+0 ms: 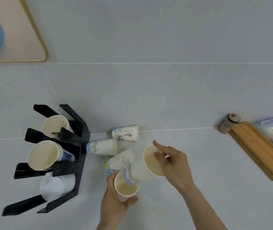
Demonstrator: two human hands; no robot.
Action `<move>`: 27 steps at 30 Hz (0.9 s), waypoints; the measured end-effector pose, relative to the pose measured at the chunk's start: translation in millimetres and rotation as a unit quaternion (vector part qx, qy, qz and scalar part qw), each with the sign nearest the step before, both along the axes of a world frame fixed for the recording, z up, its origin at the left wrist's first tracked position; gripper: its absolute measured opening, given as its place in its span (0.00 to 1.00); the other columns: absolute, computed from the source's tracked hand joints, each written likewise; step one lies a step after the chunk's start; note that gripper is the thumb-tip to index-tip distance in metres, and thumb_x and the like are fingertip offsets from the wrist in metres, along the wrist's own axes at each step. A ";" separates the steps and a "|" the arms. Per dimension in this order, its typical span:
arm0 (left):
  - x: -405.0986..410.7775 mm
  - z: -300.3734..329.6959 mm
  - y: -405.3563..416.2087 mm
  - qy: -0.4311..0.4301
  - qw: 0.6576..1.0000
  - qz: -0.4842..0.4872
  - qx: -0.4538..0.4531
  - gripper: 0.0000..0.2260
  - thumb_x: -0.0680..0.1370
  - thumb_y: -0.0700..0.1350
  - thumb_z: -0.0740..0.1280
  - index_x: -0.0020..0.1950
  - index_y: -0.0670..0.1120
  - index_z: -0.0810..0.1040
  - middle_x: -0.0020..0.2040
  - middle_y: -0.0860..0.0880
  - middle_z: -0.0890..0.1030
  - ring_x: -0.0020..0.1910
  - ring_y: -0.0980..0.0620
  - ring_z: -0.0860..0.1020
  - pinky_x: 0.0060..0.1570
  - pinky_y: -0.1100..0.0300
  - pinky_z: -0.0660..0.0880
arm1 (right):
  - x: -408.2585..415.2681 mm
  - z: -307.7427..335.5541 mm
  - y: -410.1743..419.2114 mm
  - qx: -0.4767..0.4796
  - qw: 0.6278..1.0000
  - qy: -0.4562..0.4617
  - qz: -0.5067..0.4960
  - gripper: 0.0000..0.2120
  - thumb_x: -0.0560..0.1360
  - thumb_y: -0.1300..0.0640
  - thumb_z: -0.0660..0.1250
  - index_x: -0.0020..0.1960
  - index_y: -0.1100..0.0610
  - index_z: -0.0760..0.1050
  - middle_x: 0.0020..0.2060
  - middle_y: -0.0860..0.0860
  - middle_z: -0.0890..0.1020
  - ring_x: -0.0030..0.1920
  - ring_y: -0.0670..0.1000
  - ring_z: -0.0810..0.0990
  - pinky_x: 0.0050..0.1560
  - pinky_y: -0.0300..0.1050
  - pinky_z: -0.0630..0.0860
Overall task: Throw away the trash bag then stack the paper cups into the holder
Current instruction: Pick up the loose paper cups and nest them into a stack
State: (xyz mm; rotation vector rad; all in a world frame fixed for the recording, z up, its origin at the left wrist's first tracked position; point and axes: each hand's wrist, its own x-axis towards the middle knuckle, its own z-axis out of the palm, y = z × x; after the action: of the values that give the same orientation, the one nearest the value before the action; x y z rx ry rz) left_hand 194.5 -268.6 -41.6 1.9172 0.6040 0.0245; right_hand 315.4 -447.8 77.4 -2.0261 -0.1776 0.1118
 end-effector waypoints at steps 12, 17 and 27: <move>-18.8 12.5 19.7 -0.021 0.996 -0.047 0.072 0.52 0.53 0.58 0.82 0.71 0.72 0.58 0.66 0.70 0.73 0.62 0.63 0.76 0.56 0.61 0.77 | -50.0 -76.0 53.2 -0.179 0.976 0.022 0.125 0.14 0.83 0.51 0.63 0.64 0.40 0.82 0.50 0.47 0.82 0.47 0.49 0.85 0.52 0.48 0.80; -22.8 13.3 26.5 -0.034 0.997 -0.002 0.073 0.46 0.55 0.54 0.81 0.68 0.70 0.64 0.62 0.68 0.77 0.58 0.61 0.78 0.53 0.63 0.75 | -21.9 -88.6 58.6 0.011 0.978 0.200 -0.058 0.10 0.81 0.51 0.66 0.60 0.46 0.82 0.41 0.52 0.86 0.40 0.53 0.87 0.51 0.61 0.85; -21.5 13.2 37.2 -0.010 0.996 0.001 0.083 0.46 0.56 0.55 0.81 0.63 0.77 0.57 0.59 0.72 0.73 0.55 0.61 0.76 0.52 0.66 0.72 | 6.8 -115.4 92.9 0.044 0.936 0.347 -0.035 0.09 0.79 0.52 0.70 0.55 0.56 0.82 0.41 0.57 0.83 0.35 0.56 0.81 0.39 0.49 0.84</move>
State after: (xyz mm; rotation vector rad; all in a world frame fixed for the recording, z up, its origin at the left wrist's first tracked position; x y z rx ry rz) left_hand 173.0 -231.4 -28.4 2.0756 0.6054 0.0974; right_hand 322.3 -354.9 -37.9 -1.7857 0.3303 0.7471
